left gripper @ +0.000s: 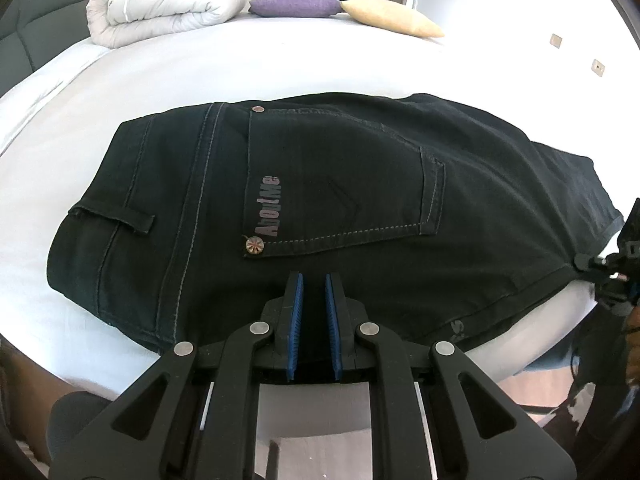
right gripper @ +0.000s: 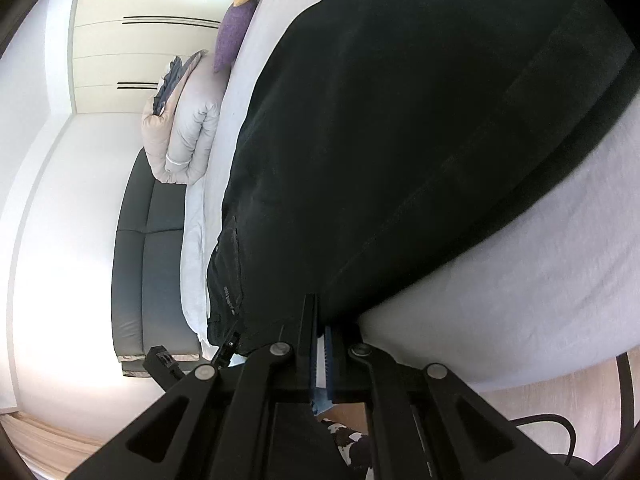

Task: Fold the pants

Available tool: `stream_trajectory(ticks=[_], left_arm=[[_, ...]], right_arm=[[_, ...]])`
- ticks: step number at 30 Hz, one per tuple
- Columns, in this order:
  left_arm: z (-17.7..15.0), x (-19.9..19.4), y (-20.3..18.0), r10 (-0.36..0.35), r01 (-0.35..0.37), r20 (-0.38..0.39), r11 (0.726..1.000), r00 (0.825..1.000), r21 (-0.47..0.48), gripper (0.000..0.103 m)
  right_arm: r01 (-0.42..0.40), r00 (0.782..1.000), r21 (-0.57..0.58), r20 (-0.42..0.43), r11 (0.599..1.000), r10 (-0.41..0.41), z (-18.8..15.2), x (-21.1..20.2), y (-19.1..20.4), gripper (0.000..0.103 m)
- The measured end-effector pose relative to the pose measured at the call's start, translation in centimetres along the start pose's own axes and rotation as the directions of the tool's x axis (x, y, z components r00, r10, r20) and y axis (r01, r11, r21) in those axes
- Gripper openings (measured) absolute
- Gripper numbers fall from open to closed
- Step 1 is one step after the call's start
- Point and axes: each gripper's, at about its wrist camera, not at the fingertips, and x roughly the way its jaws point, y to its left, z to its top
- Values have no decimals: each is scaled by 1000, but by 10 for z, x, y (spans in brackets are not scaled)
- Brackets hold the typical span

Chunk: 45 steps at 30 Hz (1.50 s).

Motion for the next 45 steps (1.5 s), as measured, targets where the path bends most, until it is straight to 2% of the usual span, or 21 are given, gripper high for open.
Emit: stream_trajectory(ticks=[3, 5, 8, 9, 11, 15, 18, 21, 23, 24, 26, 28, 30, 33, 36, 40, 41, 42, 43, 44, 45], left_arm=[[8, -9, -5, 1, 0, 19, 1000, 1000, -10, 12], [20, -15, -11, -33, 34, 48, 999, 998, -25, 12], [47, -13, -30, -109, 110, 75, 994, 991, -18, 12], [57, -9, -40, -128, 128, 77, 992, 989, 3, 12], [75, 2, -60, -164, 160, 76, 986, 984, 51, 12], [100, 44, -88, -188, 185, 19, 979, 982, 87, 12], [98, 78, -94, -148, 153, -67, 985, 987, 83, 12], [86, 83, -93, -159, 162, -39, 983, 986, 90, 12], [85, 84, -91, -172, 175, -39, 981, 984, 80, 11], [85, 85, -89, -178, 181, -42, 981, 983, 76, 12], [86, 89, -89, -184, 187, -43, 979, 982, 76, 12], [88, 91, -87, -187, 189, -41, 979, 982, 72, 11], [89, 92, -86, -187, 189, -37, 979, 982, 70, 12], [79, 89, -82, -197, 198, -30, 978, 980, 67, 11], [70, 80, -75, -206, 207, -28, 976, 978, 62, 11], [67, 76, -71, -206, 207, -21, 976, 978, 61, 11], [66, 76, -71, -206, 206, -19, 977, 978, 61, 11], [66, 76, -71, -204, 205, -17, 977, 979, 61, 11], [65, 76, -70, -203, 204, -16, 977, 979, 61, 11], [65, 76, -70, -202, 202, -15, 977, 979, 61, 11], [65, 75, -70, -200, 201, -15, 978, 980, 61, 11]], right_arm=[[-21, 1000, 3, -5, 1000, 21, 0, 1, -6, 0], [-39, 999, 5, -14, 999, 39, 2, 1, -7, 0], [14, 1000, -67, -8, 998, -15, -3, -14, 8, 17], [47, 999, -112, 3, 993, -47, -6, -21, 16, 26], [83, 996, -211, 46, 974, -75, -8, -41, 34, 26], [39, 992, -256, 128, 966, -7, 16, -65, 53, 26], [-5, 996, -243, 82, 970, 26, 41, -43, 54, 26], [0, 1000, -204, 19, 979, 4, 56, -6, 48, 26], [7, 1000, -170, -7, 986, -8, 62, 16, 37, 24], [24, 1000, -155, -3, 988, -25, 65, 22, 30, 3], [0, 1000, -114, 29, 994, 3, 71, 18, 11, 0], [24, 994, -96, 110, 995, -13, 78, -3, 1, 0], [57, 980, -78, 193, 995, -41, 88, -27, -10, 0], [88, 932, 7, 351, 996, -85, 111, -80, -43, 0], [109, 849, 94, 510, 990, -142, 127, -141, -75, 0], [130, 714, 214, 658, 968, -241, 128, -214, -94, 0], [134, 689, 235, 676, 963, -261, 125, -223, -91, 2], [153, 657, 246, 698, 957, -285, 121, -231, -82, 9], [162, 655, 222, 705, 962, -273, 120, -230, -72, 9], [165, 679, 172, 695, 971, -238, 122, -223, -59, 9], [163, 715, 120, 669, 979, -201, 127, -213, -47, 9]])
